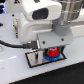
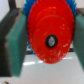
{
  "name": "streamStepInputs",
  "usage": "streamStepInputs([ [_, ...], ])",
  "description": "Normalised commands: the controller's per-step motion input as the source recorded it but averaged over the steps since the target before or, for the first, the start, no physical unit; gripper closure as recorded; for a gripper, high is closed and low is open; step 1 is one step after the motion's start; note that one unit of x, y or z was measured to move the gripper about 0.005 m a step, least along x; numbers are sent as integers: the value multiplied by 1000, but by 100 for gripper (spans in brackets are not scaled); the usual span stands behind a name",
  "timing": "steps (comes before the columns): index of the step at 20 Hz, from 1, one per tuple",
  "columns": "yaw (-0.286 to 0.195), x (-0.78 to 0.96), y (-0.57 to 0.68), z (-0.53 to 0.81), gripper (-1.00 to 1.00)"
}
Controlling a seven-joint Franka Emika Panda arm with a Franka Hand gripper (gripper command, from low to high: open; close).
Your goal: Insert the blue gear onto the right peg, followed by the red gear
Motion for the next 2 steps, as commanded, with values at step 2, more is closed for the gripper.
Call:
streamStepInputs([
  [2,0,8,27,492,-100],
])
